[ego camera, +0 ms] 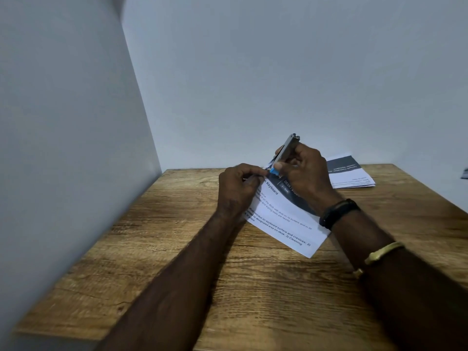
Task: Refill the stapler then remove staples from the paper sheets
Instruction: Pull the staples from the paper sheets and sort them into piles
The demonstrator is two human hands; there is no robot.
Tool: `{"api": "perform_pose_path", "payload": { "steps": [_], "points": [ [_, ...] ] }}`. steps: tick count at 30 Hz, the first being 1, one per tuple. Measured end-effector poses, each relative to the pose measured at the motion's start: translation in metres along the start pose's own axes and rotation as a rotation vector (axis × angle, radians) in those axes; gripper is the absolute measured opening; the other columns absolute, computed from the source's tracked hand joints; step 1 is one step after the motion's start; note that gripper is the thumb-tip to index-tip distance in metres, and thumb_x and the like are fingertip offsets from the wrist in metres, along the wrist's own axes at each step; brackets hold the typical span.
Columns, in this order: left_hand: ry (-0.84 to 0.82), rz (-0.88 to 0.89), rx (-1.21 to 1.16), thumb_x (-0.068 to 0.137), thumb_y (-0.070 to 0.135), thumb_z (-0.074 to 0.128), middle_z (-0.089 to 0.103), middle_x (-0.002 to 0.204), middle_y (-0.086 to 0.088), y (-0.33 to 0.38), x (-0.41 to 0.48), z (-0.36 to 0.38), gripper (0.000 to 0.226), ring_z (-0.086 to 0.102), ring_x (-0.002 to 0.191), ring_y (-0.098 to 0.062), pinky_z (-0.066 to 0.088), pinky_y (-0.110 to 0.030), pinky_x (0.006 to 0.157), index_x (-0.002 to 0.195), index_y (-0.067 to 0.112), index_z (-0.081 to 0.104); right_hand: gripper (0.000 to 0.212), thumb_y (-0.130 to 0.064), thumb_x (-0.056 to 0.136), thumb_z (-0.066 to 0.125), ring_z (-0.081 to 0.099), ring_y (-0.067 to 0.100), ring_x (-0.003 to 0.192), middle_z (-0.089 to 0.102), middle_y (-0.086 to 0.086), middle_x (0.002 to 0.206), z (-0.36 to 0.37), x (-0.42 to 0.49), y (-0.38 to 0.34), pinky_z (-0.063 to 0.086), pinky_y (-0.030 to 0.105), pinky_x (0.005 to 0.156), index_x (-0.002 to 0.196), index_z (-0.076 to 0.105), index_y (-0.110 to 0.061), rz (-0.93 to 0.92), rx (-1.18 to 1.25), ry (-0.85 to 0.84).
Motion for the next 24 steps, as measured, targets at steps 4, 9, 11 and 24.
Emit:
{"api": "perform_pose_path", "payload": {
  "steps": [4, 9, 11, 24],
  "points": [
    [0.010, -0.002, 0.031, 0.086, -0.001, 0.071, 0.079, 0.088, -0.008, 0.005, 0.000, -0.002, 0.013, 0.076, 0.083, -0.025, 0.062, -0.035, 0.073, 0.089, 0.007, 0.081, 0.019, -0.005, 0.082, 0.080, 0.075, 0.024, 0.091, 0.077, 0.005, 0.093, 0.002, 0.001, 0.001, 0.062, 0.044, 0.086, 0.098, 0.074, -0.011, 0.037, -0.001, 0.003],
    [0.005, -0.015, 0.055, 0.086, -0.002, 0.071, 0.079, 0.089, -0.008, 0.006, -0.001, -0.001, 0.013, 0.076, 0.083, -0.024, 0.063, -0.035, 0.074, 0.090, 0.006, 0.081, 0.020, -0.005, 0.082, 0.081, 0.075, 0.021, 0.091, 0.078, 0.004, 0.094, 0.001, 0.000, 0.005, 0.062, 0.045, 0.088, 0.099, 0.075, -0.012, 0.087, 0.013, 0.019],
    [0.001, -0.011, 0.070, 0.086, 0.000, 0.072, 0.079, 0.090, -0.009, 0.005, -0.001, -0.001, 0.012, 0.076, 0.083, -0.024, 0.063, -0.037, 0.074, 0.091, 0.006, 0.081, 0.019, -0.005, 0.082, 0.081, 0.076, 0.021, 0.091, 0.078, 0.004, 0.094, -0.001, 0.000, 0.006, 0.062, 0.045, 0.088, 0.098, 0.075, -0.012, 0.098, 0.029, 0.029],
    [0.112, -0.065, 0.149, 0.088, 0.000, 0.069, 0.078, 0.104, -0.003, 0.005, 0.004, -0.020, 0.022, 0.074, 0.090, -0.019, 0.060, -0.030, 0.074, 0.105, 0.008, 0.079, 0.033, -0.014, 0.086, 0.081, 0.073, 0.017, 0.101, 0.076, 0.003, 0.106, -0.007, 0.000, -0.001, 0.061, 0.033, 0.088, 0.116, 0.069, -0.010, 0.047, 0.222, 0.120]
  ]
}}
Point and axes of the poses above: each hand's wrist, its own x-axis towards the middle knuckle, its own z-axis out of the palm, y = z × x, the point moved 7 cm from there along x, towards the middle knuckle
